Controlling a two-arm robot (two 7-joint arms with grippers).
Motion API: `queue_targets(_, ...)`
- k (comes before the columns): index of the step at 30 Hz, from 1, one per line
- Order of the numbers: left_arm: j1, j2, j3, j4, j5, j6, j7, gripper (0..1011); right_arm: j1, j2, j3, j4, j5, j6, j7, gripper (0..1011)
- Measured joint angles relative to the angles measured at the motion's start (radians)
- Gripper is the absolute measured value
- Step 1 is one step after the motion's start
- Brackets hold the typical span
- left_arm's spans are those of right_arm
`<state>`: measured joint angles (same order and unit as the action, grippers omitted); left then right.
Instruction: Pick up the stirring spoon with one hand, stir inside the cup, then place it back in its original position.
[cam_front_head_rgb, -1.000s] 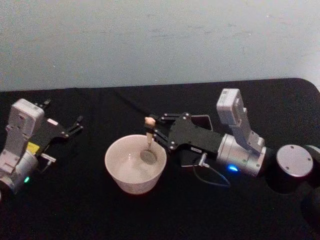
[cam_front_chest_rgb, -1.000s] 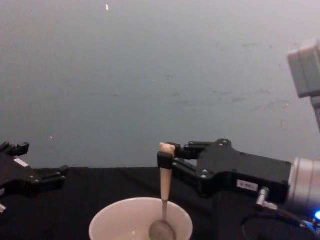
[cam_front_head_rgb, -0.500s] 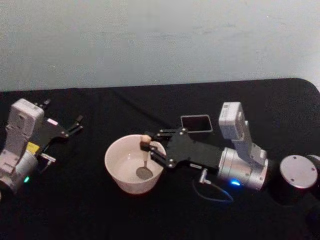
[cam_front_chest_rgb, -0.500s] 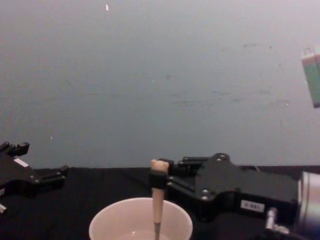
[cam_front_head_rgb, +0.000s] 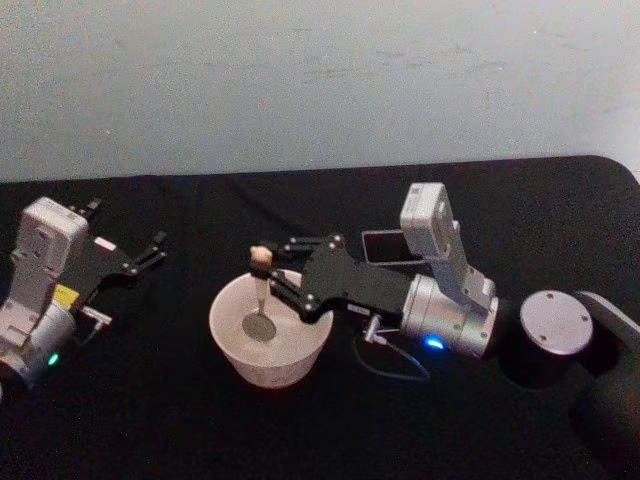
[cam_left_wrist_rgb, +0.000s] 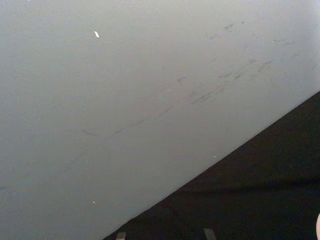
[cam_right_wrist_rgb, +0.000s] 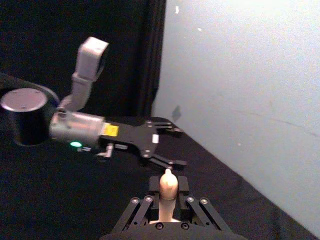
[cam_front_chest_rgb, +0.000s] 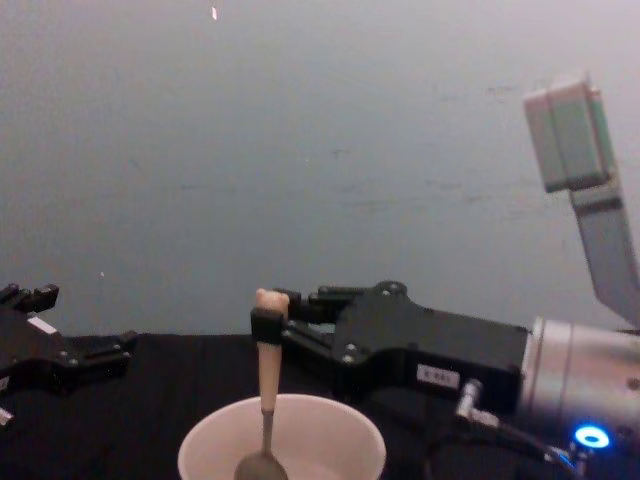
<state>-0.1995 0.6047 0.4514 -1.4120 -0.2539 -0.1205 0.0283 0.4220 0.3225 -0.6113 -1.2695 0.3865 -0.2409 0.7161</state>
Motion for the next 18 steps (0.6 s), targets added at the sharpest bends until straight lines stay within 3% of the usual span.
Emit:
queue_targets(6,0.0,0.0,0.0,0.0,0.0,0.0,0.0,1001,0.028,-0.022,0.012,0.051,-0.021,-0.015,-0.03,205)
queue_targets(18,0.0,0.0,0.0,0.0,0.0,0.0,0.0,1001,0.019,-0.01,0.035,0.05,-0.032,-0.013,-0.044,205)
